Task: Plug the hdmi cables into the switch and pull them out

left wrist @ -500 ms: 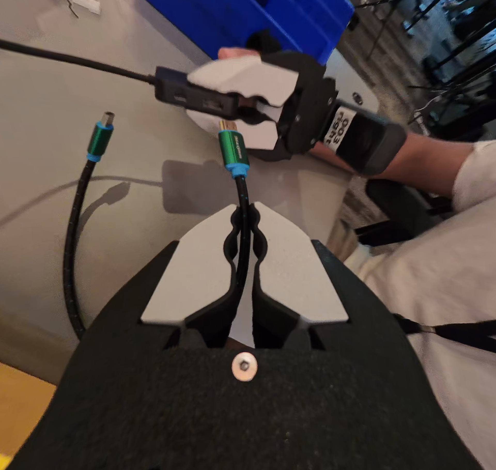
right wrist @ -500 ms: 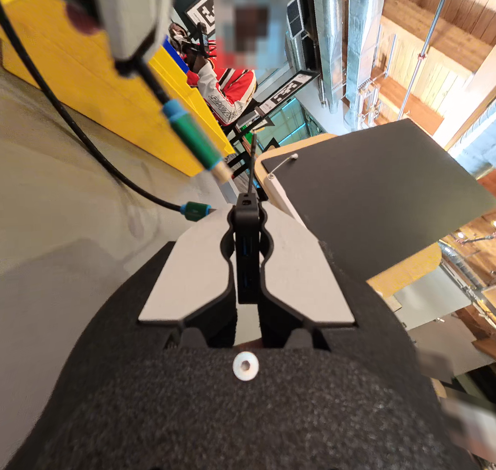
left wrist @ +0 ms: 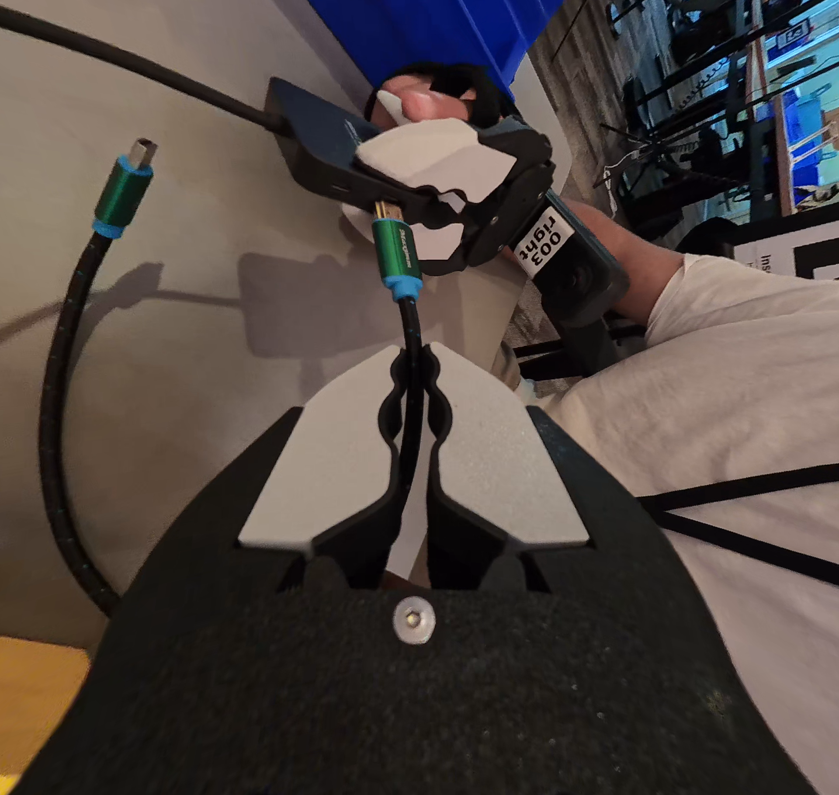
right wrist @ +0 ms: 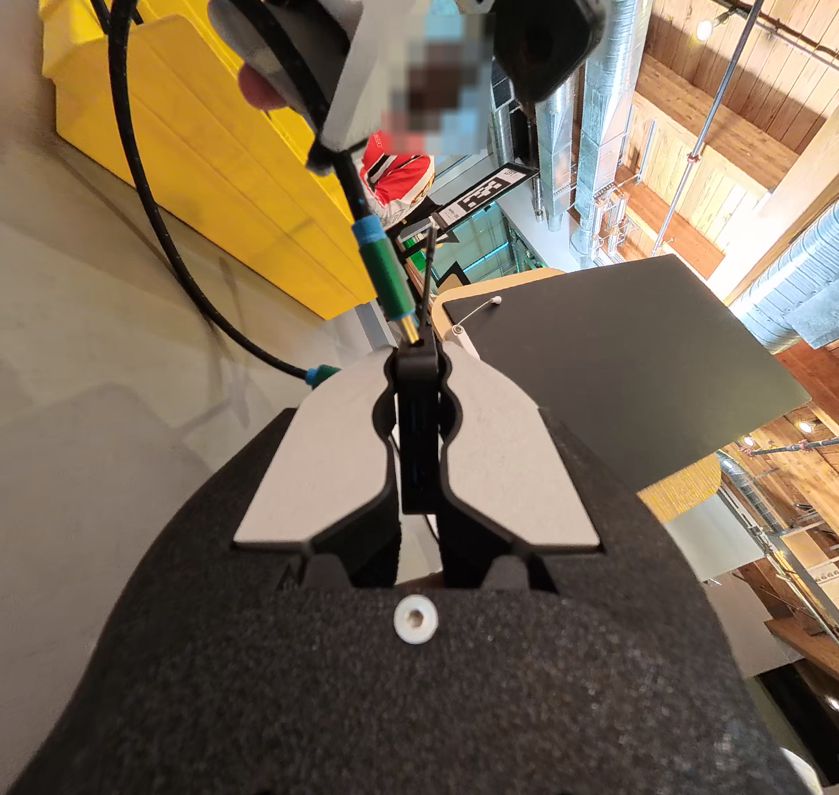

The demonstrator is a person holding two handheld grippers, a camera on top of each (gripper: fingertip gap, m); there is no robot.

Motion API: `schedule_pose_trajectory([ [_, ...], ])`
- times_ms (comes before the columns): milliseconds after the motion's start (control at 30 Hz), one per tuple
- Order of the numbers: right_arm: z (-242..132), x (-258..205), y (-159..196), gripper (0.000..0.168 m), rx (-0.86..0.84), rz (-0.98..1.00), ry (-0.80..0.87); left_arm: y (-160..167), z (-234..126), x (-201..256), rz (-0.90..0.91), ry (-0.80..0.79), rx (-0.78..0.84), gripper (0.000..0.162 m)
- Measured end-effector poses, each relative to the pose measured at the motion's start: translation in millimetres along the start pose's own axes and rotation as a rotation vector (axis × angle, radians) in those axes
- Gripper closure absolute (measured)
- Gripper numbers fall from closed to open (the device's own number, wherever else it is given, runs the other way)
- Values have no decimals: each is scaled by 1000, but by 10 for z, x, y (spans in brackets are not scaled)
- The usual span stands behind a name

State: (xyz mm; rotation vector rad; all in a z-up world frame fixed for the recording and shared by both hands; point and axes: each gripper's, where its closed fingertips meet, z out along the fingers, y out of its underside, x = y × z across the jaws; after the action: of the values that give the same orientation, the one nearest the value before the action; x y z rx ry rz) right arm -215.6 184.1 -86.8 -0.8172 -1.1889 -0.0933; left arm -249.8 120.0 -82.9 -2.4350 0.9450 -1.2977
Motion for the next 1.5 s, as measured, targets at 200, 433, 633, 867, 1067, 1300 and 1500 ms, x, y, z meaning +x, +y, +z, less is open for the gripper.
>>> schedule_pose_trajectory([
  [200,13,-24,30,155,-13,-8,-8,-17,13,-20,-7,9,-4,156],
  [433,20,-40,45,155,-24,-16,-11,-49,29,-31,-35,15,1,156],
  [633,24,-39,77,155,-51,-34,-3,-69,38,-66,-44,10,38,156],
  [867,39,-85,161,155,-114,-62,-18,-178,7,-166,196,-249,93,156],
  [1067,44,-144,156,155,-130,-59,-30,-236,-2,-146,372,-436,94,155],
  [1300,42,-139,227,156,-171,-9,-34,-228,69,-202,423,-529,161,155],
  [1500,30,-148,181,156,-172,5,-25,-241,64,-217,386,-481,196,155],
])
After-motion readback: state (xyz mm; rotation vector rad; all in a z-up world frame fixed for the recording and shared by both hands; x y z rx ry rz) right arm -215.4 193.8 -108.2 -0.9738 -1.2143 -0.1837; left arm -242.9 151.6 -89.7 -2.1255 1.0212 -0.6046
